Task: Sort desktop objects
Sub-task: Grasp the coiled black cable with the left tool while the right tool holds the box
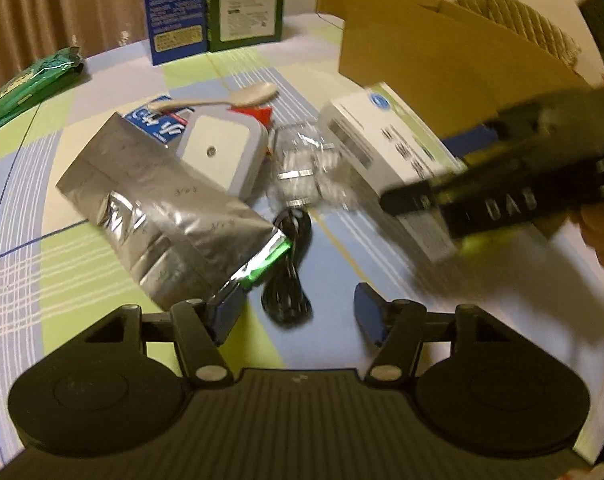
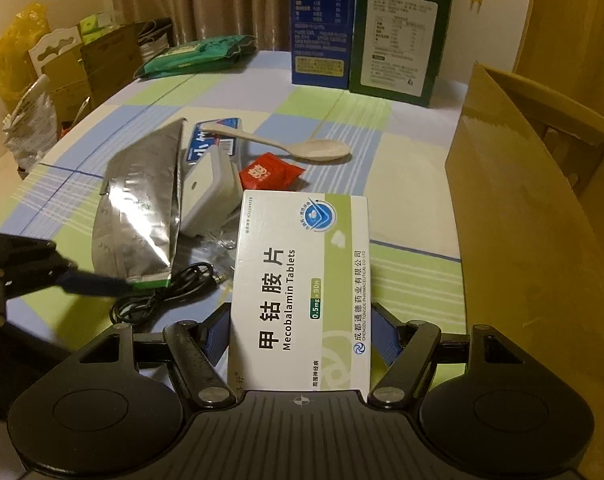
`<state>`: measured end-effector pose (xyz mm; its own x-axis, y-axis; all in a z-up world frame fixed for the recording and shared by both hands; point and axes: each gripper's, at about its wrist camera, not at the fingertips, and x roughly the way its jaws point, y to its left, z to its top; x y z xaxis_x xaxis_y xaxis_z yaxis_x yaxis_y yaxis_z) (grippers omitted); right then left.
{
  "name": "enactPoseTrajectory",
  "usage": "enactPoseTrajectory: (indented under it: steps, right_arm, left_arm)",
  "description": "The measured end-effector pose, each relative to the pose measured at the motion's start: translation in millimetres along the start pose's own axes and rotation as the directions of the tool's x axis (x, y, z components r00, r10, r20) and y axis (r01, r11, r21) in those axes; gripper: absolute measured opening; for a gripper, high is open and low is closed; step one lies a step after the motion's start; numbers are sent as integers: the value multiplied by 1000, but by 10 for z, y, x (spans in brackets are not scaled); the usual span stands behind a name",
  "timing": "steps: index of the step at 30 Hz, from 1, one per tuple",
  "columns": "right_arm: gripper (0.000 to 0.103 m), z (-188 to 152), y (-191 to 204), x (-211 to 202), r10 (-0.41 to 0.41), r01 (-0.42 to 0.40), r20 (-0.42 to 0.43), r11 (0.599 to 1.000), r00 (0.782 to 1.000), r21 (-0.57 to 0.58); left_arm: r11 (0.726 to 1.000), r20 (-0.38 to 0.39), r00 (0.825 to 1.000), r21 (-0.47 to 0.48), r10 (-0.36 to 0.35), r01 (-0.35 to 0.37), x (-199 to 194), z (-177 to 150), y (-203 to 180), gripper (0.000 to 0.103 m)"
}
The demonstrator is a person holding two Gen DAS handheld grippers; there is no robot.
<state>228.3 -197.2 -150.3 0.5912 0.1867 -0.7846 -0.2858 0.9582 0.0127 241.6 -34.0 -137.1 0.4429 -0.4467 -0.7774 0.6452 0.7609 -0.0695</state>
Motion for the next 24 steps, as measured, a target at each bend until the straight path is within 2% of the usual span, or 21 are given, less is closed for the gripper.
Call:
enactPoseTrajectory:
  steps: [2,4,6,13,15,16,20,23,24]
  right_arm:
    - [68,-8,-10,16,3,-3,-6,1000,1000,1]
    - [68,-17,-14,24,4,-4,-12,1000,1000,2]
    - [68,-32,-14,28,5,-5,-17,1000,1000,0]
    - [68,-183,79,-106,34,-32,-48,999,998,33]
    - [68,-275,104,-197,58,-52,-68,995,996,84]
    - [68,-331,124,-243,72,-63,-80,993,994,103]
    - [68,-593,259,-374,56,-43,-132,994,990,99]
    - [69,-713,319,-377,26,-17,-130,998,991,67]
    - [70,-737,346,-375,13,-8,-121,999,993,43]
  left_arm:
    - [1000,6,1000,-11,4,-4,22,36,0,54]
    - [1000,5,1000,-2,22,-22,48,67,-20,30]
    - [999,-3,999,-1,33,-33,54,64,-31,19]
    - [998,-70,997,-44,39,-42,-189,-101,-81,15]
    - [998,-73,996,-40,46,-49,-324,-173,-139,15]
    - [998,-70,996,-37,52,-54,-390,-206,-173,12]
    - [996,-56,997,-79,46,-51,-616,-395,-271,10]
    - [992,-49,997,-107,59,-64,-669,-515,-309,14]
    - [992,-37,997,-100,74,-78,-675,-537,-321,20]
